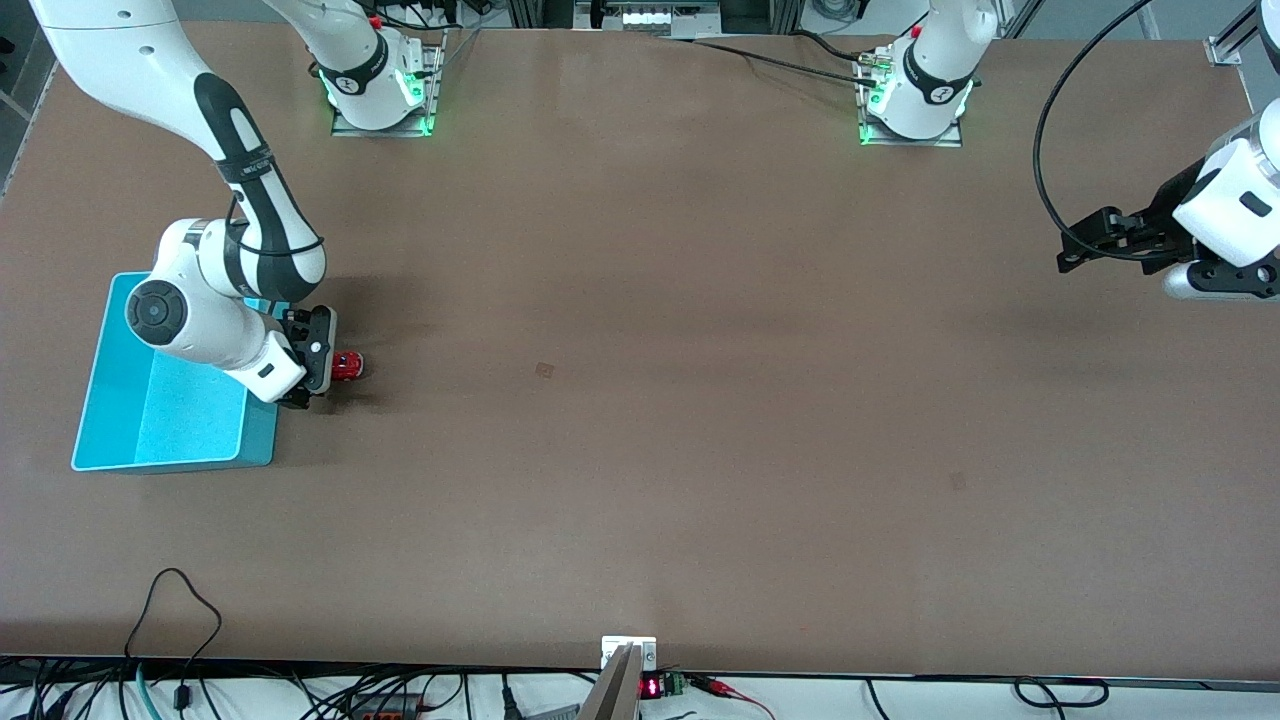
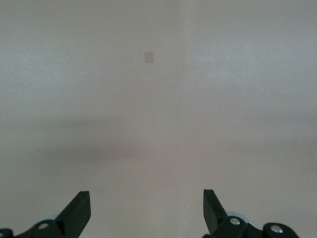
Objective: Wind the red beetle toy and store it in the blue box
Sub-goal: 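Close the right gripper on the red car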
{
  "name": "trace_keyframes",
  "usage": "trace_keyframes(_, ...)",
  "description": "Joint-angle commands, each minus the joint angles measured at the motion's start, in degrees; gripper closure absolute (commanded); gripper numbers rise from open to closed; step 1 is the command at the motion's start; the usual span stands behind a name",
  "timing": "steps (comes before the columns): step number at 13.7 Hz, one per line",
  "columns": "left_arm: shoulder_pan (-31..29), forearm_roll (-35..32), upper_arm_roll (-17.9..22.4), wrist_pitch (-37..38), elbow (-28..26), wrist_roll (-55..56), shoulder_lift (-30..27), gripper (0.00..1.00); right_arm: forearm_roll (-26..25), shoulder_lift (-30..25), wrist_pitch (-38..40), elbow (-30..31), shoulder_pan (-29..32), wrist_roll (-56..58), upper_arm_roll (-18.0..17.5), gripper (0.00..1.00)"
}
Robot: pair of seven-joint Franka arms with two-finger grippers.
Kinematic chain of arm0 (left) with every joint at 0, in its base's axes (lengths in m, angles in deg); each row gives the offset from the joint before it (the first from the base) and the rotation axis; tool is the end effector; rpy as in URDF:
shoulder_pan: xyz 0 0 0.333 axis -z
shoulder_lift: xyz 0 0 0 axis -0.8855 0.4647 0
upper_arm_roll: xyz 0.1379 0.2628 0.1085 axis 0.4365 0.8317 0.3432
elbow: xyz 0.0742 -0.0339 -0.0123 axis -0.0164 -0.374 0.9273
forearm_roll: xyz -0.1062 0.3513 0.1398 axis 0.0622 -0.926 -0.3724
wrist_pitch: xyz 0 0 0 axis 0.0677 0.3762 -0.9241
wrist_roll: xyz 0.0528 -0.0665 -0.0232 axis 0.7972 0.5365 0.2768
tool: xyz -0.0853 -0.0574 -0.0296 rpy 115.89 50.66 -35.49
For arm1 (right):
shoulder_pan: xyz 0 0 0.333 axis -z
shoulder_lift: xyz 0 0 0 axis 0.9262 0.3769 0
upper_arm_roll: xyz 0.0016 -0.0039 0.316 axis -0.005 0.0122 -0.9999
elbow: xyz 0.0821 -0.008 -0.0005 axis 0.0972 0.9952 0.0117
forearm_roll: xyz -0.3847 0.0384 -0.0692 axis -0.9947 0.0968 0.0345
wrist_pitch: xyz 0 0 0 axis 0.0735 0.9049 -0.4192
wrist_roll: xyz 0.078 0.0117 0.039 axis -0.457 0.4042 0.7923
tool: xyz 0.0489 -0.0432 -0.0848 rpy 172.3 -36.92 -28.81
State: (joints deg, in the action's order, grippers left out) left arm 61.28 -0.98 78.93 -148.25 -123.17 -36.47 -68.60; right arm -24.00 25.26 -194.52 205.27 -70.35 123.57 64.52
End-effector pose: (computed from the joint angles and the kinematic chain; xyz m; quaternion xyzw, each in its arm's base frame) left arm 0.5609 -0.0120 0.5834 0.9994 0.0038 -0.0301 0.0170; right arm 0.5845 0.0030 0.2075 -0.7084 -0.7032 0.0431 0.0427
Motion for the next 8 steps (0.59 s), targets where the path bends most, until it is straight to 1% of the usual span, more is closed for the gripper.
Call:
trace_keyframes(1, 0.15, -1.08, -0.03, 0.06, 0.12, -0.06, -0.28, 0.00, 0.37, 0.53, -1.27, 1.05, -0.05, 1.39, -0.14, 0.00)
trace_keyframes(8, 0.15, -1.08, -0.03, 0.15, 0.12, -0.06, -0.28, 0.00, 0.46, 1.67, -3.64, 2.28, -0.05, 1.39, -0.14, 0.00)
